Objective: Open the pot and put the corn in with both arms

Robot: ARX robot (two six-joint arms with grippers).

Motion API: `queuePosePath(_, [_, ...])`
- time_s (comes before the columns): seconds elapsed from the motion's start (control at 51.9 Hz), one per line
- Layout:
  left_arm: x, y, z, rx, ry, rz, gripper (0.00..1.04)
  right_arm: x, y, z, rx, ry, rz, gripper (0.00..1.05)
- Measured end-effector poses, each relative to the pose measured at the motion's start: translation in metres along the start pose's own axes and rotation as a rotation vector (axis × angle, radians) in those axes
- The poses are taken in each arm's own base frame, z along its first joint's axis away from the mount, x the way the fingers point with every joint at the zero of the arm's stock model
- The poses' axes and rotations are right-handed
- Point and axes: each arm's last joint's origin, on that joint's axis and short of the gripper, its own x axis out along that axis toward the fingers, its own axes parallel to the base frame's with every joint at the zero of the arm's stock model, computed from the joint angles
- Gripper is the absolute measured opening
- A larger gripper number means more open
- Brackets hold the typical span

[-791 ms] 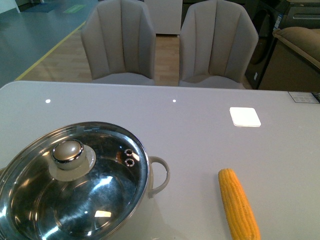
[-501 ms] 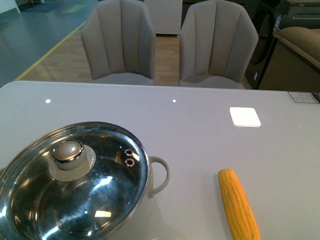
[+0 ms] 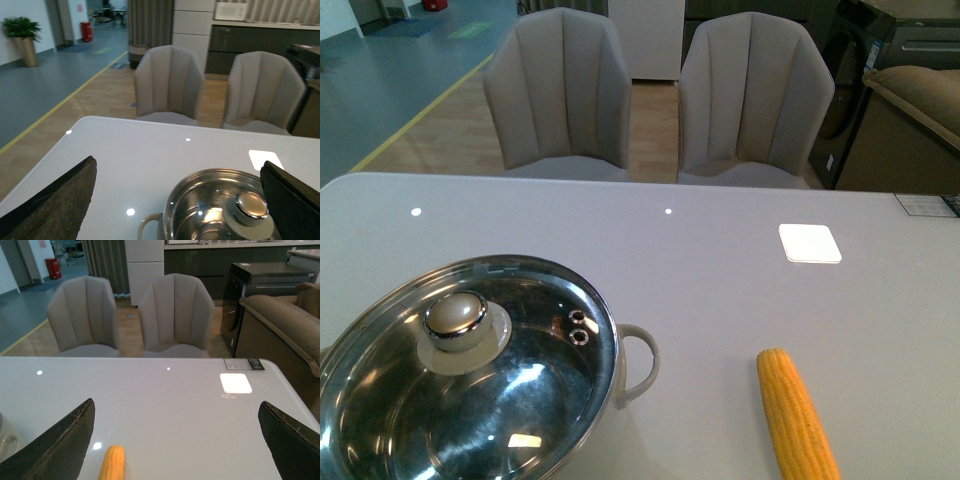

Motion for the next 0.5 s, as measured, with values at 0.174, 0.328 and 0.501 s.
queuePosePath(0.174, [0.003,0.002,-0.009,-0.042,0.173,0.371,0.98,0.000,0.000,0.000,0.000,-0.001,-0.001,0.96])
queuePosePath(0.328, [0.010,0.003,0.003,-0.067,0.148,0.389,0.98,0.000,0.000,0.000,0.000,-0.001,0.000,0.96])
queuePosePath(0.501, [0.048,-0.015,0.017,-0.065,0.101,0.254,0.98,0.000,0.000,0.000,0.000,-0.001,0.000,0.96])
